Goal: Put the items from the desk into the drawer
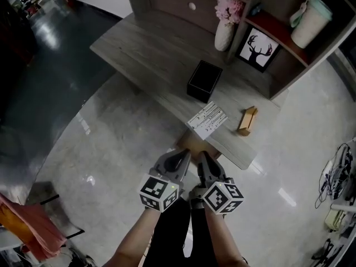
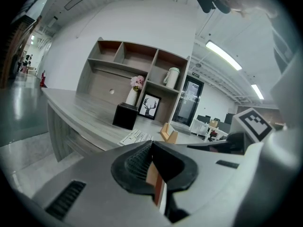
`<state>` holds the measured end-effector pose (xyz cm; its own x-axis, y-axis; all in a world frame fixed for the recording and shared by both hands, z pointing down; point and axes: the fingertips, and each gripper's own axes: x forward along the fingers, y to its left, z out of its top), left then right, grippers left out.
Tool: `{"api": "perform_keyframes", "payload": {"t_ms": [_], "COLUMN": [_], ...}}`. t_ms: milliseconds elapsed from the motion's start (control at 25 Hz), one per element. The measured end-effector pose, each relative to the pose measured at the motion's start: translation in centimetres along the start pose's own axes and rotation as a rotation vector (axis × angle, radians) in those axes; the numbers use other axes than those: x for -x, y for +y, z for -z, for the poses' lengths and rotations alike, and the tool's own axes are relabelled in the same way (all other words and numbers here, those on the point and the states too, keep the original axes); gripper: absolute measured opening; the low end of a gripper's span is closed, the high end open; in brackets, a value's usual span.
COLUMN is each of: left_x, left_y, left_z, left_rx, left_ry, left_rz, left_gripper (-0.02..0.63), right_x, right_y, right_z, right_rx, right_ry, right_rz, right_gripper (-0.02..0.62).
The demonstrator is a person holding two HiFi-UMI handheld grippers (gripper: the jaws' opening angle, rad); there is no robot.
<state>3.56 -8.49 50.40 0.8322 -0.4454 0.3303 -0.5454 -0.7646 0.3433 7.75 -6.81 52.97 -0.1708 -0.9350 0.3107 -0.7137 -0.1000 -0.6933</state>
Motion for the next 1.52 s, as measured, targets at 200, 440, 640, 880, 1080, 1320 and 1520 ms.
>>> {"api": "perform_keyframes", "payload": {"t_ms": [200, 440, 640, 880, 1080, 1320, 1520], "left_x": [-1.2, -2.4, -2.6, -2.3, -2.3, -2.5, -2.4], "left_y": [1.2, 3.3, 4.7, 5.5, 5.8, 5.7, 5.6], "left_z": [1.7, 2.9, 3.5, 4.1, 4.2, 4.6, 5.1], "left_rx": [-0.005, -0.006, -0.004, 0.006, -0.006, -0.010, -0.009], "left_ry": [0.020, 0.028, 0.026, 0.031, 0.040, 0.048, 0.062], "left_rz": [0.015, 0.010, 0.003, -0.003, 0.009, 0.025, 0.024], "left_gripper": [0.011, 0.011, 0.011, 0.011, 0.011, 0.011, 0.011], "right_x": [-1.4, -3.1, -4.3, -5.7, -6.3, -6.2, -6.2], "right_y": [-1.6, -3.4, -4.9, -5.3, -5.0, -6.1, -5.7], "right_z": [1.7, 2.5, 2.2, 1.9, 1.6, 1.7, 1.4], "right_rx": [-0.153, -0.307, -0.383, -0.484, -0.492, -0.577, -0.575], "right_ry": [-0.002, -0.060, -0.121, -0.167, -0.192, -0.227, -0.244], "right_rz": [0.001, -0.003, 0.002, -0.011, -0.011, -0.009, -0.039], "right_gripper": [0.135, 0.135, 0.135, 0.141, 0.140, 0.083, 0.037]}}
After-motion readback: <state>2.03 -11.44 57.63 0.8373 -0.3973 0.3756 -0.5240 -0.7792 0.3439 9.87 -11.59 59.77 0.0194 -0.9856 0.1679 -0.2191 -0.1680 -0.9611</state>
